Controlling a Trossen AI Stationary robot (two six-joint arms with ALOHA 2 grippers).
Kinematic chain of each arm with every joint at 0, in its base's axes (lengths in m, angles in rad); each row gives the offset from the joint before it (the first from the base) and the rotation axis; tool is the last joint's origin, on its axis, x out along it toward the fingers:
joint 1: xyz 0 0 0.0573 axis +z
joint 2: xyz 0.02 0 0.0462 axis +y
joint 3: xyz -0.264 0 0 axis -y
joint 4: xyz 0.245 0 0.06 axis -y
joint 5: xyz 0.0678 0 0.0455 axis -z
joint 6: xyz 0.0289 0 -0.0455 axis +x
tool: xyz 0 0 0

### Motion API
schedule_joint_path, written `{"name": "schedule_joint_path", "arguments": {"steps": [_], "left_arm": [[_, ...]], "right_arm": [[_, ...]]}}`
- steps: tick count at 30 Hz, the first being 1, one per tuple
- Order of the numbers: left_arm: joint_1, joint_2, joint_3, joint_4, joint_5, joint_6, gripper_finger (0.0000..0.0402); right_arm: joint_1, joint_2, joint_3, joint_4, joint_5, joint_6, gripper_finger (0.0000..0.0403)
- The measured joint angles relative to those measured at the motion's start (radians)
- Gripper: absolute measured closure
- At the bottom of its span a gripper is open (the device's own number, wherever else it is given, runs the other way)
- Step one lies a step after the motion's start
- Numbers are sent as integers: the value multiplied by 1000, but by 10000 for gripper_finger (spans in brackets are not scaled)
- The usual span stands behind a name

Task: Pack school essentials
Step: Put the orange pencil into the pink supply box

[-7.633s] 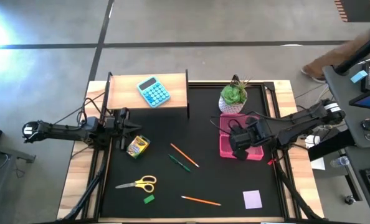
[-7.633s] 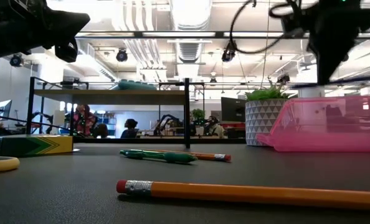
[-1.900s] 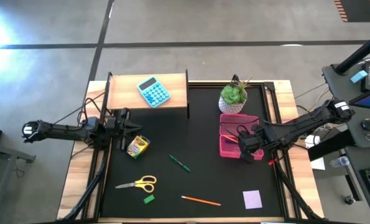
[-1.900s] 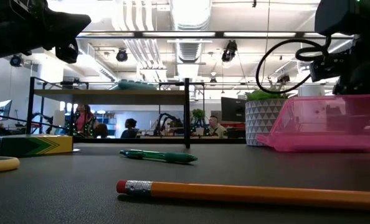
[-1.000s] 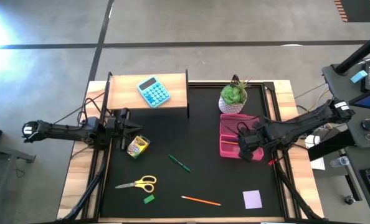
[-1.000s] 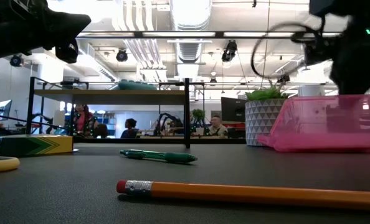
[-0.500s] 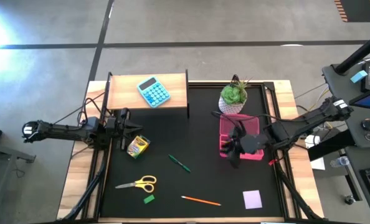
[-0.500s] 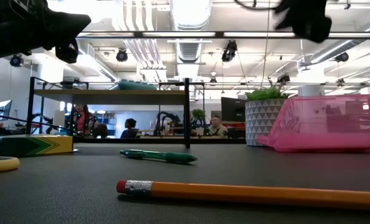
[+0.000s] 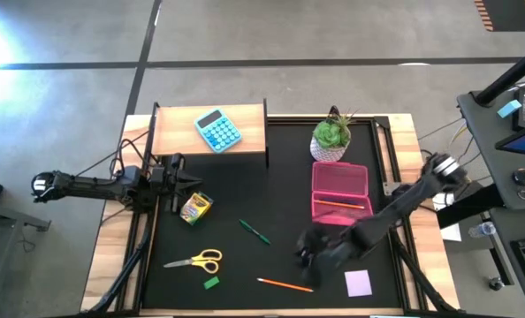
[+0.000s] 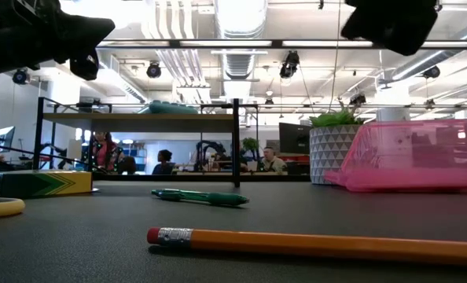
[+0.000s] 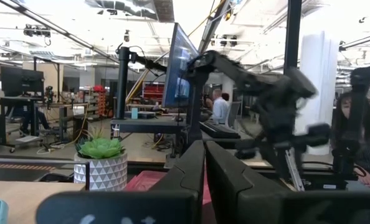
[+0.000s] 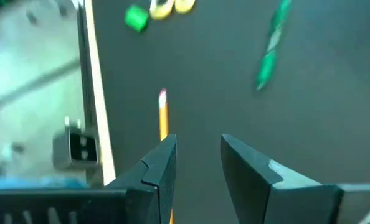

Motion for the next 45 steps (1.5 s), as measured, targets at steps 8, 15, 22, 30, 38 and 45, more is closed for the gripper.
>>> {"name": "schedule_joint_path", "arguments": {"steps": [8,15,22,30,38,45], "left_arm": [[0,-1,0,1,0,0,402],[0,-1,0,1,0,0,402],[0,-1,0,0,0,0,402],[0,0,0,0,0,0,402],[0,0,0,0,0,0,402],[0,-1,0,0,0,0,402]], "right_arm": [[17,298,295,-208,-98,-19,287],[17,456,473,-284,-163,-78,286],[16,551,555,-355,-165,-90,299],[16,585,559,-370,-163,-69,318],[14,586,559,-370,-165,-69,347],[14,586,555,-392,-173,-48,385]]}}
